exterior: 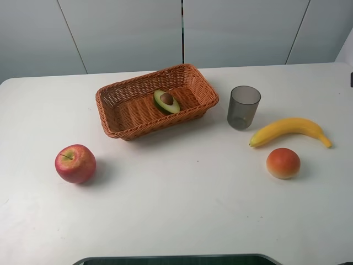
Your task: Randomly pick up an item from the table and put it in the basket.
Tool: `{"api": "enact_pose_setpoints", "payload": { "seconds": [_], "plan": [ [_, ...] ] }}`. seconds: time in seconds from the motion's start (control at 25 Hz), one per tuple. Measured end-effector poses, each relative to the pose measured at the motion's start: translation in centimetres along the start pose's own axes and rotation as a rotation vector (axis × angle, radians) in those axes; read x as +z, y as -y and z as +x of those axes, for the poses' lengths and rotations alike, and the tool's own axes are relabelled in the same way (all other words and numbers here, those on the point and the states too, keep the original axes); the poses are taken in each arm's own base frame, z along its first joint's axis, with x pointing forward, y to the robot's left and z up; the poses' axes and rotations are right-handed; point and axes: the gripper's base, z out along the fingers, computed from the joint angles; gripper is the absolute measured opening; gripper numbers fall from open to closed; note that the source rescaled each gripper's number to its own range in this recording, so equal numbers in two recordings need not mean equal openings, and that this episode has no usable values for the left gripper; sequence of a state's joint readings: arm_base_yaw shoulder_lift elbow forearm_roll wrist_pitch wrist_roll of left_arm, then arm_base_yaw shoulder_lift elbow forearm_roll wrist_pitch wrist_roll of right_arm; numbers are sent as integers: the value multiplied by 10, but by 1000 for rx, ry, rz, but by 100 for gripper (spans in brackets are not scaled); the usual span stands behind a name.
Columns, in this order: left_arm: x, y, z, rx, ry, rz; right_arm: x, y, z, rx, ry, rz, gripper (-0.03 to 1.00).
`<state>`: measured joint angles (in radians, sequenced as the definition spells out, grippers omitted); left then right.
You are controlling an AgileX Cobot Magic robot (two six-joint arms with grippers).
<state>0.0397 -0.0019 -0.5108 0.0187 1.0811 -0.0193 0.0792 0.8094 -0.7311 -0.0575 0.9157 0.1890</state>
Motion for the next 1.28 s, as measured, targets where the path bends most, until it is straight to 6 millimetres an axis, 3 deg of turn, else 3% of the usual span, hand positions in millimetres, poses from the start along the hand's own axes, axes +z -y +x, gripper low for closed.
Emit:
{"api": "enact_pose_setpoints", "payload": {
  "seconds": [0.24, 0.48, 0.8, 1.28],
  "plan": [
    [0, 0, 0, 0, 0, 0, -38, 7, 42, 0, 147, -35, 100],
    [0, 0, 0, 0, 0, 0, -63, 14, 85, -45, 293, -58, 100],
    [0, 0, 0, 0, 0, 0, -70, 17, 129, -54, 413, -119, 100],
    [0, 0, 0, 0, 0, 0, -69, 15, 133, -69, 406, -149, 100]
  ]
}}
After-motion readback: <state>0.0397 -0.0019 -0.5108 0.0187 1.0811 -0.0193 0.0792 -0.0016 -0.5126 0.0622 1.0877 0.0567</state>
